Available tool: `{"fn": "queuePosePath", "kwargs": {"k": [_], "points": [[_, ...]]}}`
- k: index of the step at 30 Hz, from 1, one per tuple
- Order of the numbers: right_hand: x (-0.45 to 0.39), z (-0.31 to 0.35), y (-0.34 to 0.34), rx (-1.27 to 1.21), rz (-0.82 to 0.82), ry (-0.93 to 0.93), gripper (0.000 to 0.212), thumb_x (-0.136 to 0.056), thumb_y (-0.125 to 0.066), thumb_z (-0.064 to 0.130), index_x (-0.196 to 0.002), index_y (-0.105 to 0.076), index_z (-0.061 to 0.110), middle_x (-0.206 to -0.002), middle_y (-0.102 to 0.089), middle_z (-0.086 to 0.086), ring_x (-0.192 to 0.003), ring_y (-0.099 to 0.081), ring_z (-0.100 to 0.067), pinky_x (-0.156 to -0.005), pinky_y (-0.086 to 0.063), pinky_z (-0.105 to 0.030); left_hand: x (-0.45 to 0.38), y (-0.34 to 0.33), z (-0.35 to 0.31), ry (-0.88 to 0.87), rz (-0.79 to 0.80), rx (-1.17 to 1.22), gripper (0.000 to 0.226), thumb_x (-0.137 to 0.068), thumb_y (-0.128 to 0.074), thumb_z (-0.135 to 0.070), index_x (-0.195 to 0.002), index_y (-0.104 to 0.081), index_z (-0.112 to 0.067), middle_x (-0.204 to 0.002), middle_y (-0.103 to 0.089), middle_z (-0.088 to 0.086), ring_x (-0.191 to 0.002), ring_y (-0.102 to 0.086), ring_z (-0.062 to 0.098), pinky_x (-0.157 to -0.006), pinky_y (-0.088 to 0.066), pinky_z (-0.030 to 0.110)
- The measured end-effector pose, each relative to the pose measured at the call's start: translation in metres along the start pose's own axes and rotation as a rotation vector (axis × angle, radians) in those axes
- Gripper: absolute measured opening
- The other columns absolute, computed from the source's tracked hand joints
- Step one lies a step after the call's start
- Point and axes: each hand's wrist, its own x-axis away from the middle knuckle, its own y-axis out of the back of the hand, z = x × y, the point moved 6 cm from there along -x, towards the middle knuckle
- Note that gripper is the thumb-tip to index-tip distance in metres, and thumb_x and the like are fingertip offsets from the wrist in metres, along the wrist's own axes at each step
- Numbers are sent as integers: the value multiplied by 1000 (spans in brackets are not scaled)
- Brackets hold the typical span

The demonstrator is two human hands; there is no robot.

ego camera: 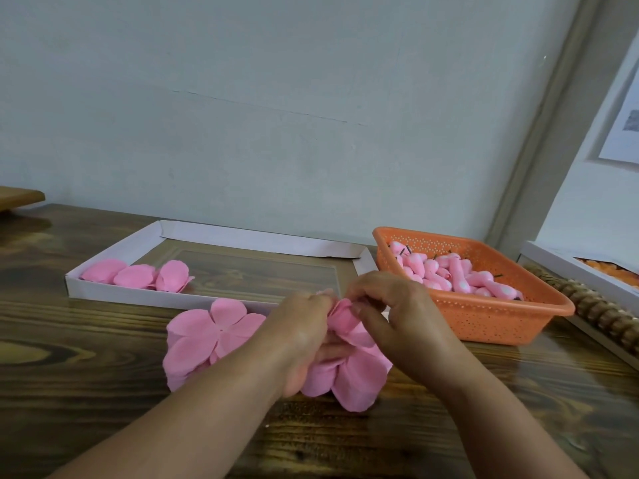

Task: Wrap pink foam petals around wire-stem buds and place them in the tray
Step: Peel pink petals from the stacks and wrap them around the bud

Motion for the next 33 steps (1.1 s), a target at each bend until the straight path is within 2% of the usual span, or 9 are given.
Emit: {"fn": "queuePosePath", "kwargs": {"k": [4,7,13,18,21,24,27,31,33], "points": [[-1,-4,2,60,-43,-12,12,-80,-59,-8,-78,-65,2,-70,-55,4,-66,-46,1,-61,-35,-14,2,-7,-2,-29,64,-11,42,-101,-38,-37,-107,-63,-5,-95,-73,19,-88,-72,28,-87,-56,44],[-1,-3,4,78,-67,-7,14,-80,-59,-8,-79,-65,4,-70,-52,10,-67,-47,2,-61,-36,-12,5,-14,-5,-22,181,30,68,-94,-30,-57,-114,-63,-1,-106,-70,22,-104,-67,32,-96,-51,45],[0,10,-4,53,56,100,12,-80,-60,-7,-80,-67,2,-79,-59,-2,-74,-50,-7,-66,-42,-20,7,-18,-6,-20,307,62,97,-72,-27,-75,-118,-61,3,-117,-60,32,-118,-57,38,-103,-45,49],[1,11,-3,41,57,70,22,-81,-59,-4,-96,-68,9,-81,-56,3,-76,-48,0,-69,-38,-12,12,-19,-10,-33,347,62,86,-75,-20,-78,-108,-70,-16,-116,-66,22,-119,-57,35,-104,-43,50],[0,12,-4,71,83,59,31,-81,-58,-3,-106,-67,12,-84,-52,8,-76,-44,7,-71,-33,-7,18,-22,-15,-44,361,45,75,-76,-15,-79,-73,-77,-36,-102,-74,8,-117,-60,32,-104,-44,49],[-1,13,-5,85,108,34,30,-82,-57,-1,-108,-66,12,-82,-46,14,-77,-43,7,-70,-33,-9,22,-24,-19,-37,390,41,70,-74,-11,-79,-46,-67,-47,-76,-73,-9,-119,-58,31,-102,-45,48],[0,16,-4,100,130,26,30,-82,-56,-1,-107,-65,13,-84,-47,8,-77,-42,3,-70,-35,-13,23,-25,-20,-55,413,37,72,-74,-9,-79,-45,-67,-47,-83,-70,-4,-120,-57,32,-102,-46,48],[1,19,-9,102,217,20,22,-84,-52,-1,-96,-69,8,-91,-49,-1,-81,-48,-7,-75,-42,-26,26,-26,-25,-62,458,10,70,-70,-8,-80,-47,-66,-50,-65,-70,-16,-106,-65,17,-98,-50,39],[1,19,-9,101,210,4,19,-85,-53,-1,-91,-69,7,-93,-51,-4,-83,-49,-11,-75,-42,-29,26,-25,-24,-42,481,19,72,-68,-10,-82,-53,-71,-46,-76,-73,-11,-105,-65,18,-96,-52,37]]}}
